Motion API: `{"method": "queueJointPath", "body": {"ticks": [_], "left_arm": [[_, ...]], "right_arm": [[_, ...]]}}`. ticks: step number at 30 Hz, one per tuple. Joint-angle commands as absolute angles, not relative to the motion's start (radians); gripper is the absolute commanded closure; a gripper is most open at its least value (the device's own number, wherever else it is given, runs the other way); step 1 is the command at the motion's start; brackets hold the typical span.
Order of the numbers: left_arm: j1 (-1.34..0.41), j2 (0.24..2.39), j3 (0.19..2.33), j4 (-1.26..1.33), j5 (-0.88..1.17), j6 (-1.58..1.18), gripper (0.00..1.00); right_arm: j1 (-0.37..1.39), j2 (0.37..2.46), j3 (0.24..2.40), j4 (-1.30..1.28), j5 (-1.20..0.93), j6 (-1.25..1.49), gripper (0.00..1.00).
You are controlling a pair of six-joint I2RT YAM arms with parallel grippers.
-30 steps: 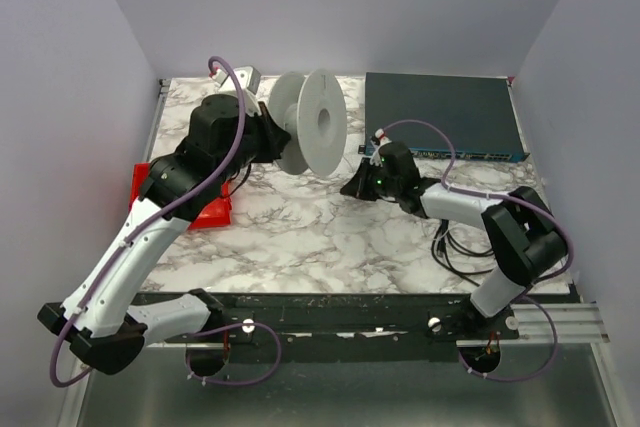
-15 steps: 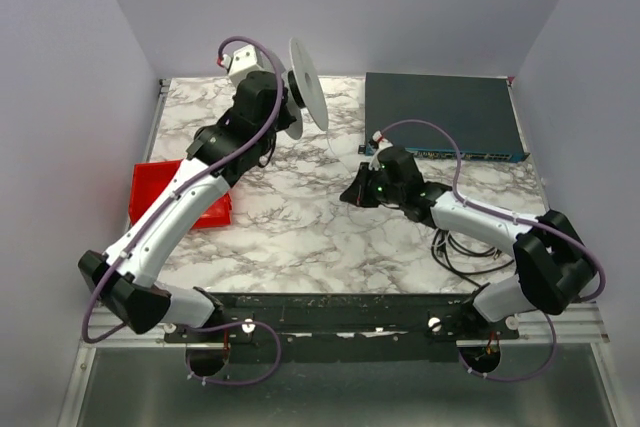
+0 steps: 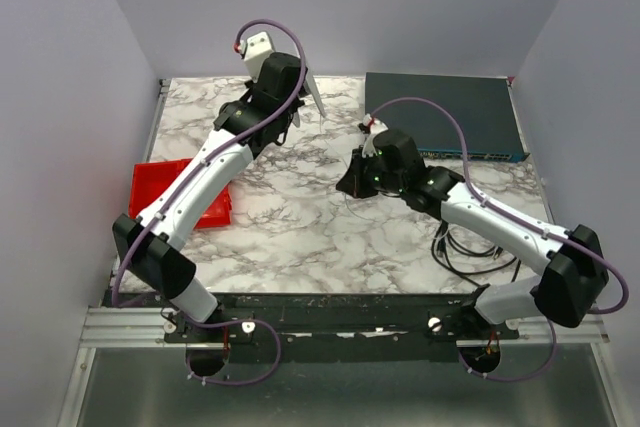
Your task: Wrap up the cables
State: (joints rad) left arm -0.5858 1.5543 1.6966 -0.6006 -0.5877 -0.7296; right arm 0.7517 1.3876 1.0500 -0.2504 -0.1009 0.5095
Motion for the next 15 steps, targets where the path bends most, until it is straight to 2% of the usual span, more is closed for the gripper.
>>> {"method": "queueJointPath", "body": {"ticks": [1, 15], "left_arm": [[-0.573, 1.596, 1.731, -0.557, -0.566, -0.686, 1.0], [-0.594, 1.599, 1.634, -0.568, -0.342, -0.511, 1.0]], "right_arm": [[0.768, 1.355, 1.133, -0.382, -0.055, 0.451, 0.99], [0.77, 1.407, 1.497, -0.527, 0.293, 0.232, 0.99]]}}
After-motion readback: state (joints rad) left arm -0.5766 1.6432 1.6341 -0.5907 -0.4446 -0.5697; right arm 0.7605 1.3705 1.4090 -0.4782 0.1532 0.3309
